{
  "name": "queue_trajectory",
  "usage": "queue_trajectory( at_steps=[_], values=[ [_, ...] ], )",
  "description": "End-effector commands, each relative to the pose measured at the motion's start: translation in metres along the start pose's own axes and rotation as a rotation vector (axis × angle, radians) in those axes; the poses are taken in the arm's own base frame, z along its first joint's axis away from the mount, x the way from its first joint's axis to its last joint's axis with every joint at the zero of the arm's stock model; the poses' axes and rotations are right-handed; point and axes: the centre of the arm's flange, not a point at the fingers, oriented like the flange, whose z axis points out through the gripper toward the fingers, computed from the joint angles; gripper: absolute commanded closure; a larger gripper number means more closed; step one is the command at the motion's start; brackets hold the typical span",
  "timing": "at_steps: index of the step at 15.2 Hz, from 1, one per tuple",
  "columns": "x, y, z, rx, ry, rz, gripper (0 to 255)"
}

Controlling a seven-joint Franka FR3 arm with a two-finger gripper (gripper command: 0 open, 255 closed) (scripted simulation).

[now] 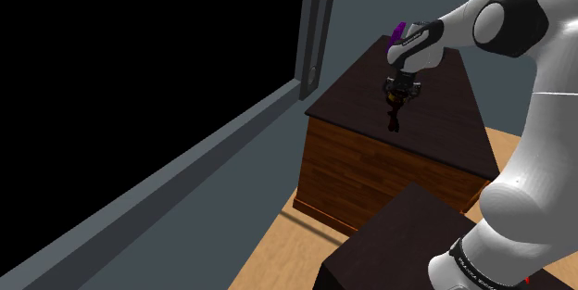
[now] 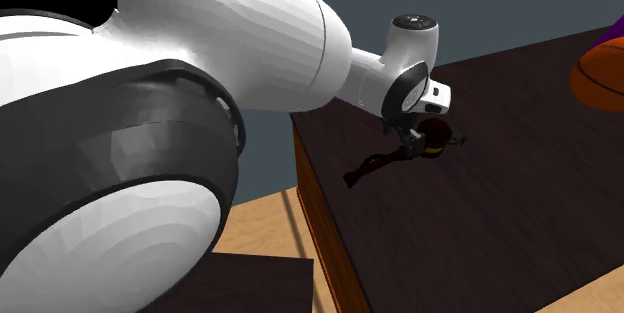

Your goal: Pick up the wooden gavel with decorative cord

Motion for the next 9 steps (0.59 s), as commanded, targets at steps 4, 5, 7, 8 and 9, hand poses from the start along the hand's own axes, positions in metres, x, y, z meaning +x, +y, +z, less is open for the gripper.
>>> queue_trajectory(
  at_steps=[4, 5, 7, 8, 9],
  values=[
    [0.006, 0.006, 0.027, -0.007, 0.002, 0.026, 0],
    [0.005, 0.005, 0.032, -0.007, 0.002, 0.026, 0],
    [0.003, 0.005, 0.042, -0.007, 0.002, 0.026, 0],
    [0.002, 0.004, 0.051, -0.007, 0.002, 0.026, 0],
    [0.002, 0.004, 0.051, -0.007, 0.002, 0.026, 0]
  ],
)
